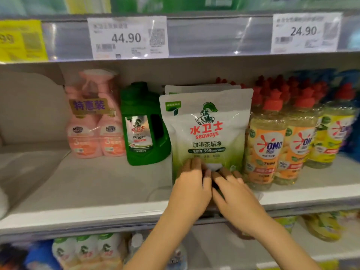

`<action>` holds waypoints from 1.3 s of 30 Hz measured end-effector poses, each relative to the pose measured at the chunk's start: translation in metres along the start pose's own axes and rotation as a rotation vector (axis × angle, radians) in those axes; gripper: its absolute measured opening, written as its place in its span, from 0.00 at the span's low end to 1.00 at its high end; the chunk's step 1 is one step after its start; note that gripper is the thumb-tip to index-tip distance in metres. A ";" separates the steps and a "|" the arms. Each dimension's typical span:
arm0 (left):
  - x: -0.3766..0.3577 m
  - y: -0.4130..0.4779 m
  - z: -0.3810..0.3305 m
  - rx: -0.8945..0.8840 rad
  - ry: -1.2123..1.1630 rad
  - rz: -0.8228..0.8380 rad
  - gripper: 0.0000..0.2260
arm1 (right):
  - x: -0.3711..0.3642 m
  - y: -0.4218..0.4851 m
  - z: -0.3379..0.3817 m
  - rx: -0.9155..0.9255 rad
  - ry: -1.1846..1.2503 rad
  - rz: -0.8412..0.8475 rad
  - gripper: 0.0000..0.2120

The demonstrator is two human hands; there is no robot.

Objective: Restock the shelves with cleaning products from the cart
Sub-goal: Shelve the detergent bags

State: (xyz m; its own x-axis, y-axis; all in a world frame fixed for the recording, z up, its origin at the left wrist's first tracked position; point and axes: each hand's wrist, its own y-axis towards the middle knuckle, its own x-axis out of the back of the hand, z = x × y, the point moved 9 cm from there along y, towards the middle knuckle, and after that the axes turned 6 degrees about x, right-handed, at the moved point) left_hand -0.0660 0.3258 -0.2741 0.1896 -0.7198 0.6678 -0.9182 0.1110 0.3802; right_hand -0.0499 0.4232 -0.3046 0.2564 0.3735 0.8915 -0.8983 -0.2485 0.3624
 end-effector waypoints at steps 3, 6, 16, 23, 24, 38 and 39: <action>-0.021 0.023 0.014 0.161 0.035 0.128 0.11 | -0.006 0.027 -0.005 -0.015 0.063 0.037 0.19; -0.036 0.036 0.027 0.312 0.165 0.205 0.16 | -0.009 0.045 -0.013 -0.038 0.119 0.053 0.15; -0.038 0.038 0.028 0.385 0.051 0.228 0.17 | -0.011 0.045 -0.014 -0.070 0.225 0.109 0.19; 0.002 -0.003 -0.006 0.177 -0.361 0.166 0.06 | 0.042 0.007 0.018 0.015 0.563 -0.184 0.10; 0.012 -0.014 -0.010 0.154 -0.418 0.143 0.05 | 0.049 -0.001 0.024 0.042 0.608 -0.209 0.10; 0.140 -0.211 0.064 0.487 -0.445 -0.212 0.07 | -0.016 -0.070 0.199 0.434 1.104 0.212 0.03; 0.154 -0.231 0.075 0.528 -0.427 -0.267 0.07 | -0.026 -0.077 0.222 0.471 1.140 0.283 0.02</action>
State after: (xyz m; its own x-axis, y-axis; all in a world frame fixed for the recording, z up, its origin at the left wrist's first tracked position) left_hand 0.1494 0.1378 -0.3066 0.3775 -0.8926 0.2465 -0.9254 -0.3737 0.0636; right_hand 0.0916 0.2343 -0.2955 -0.5862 0.7531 0.2988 -0.5976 -0.6509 0.4682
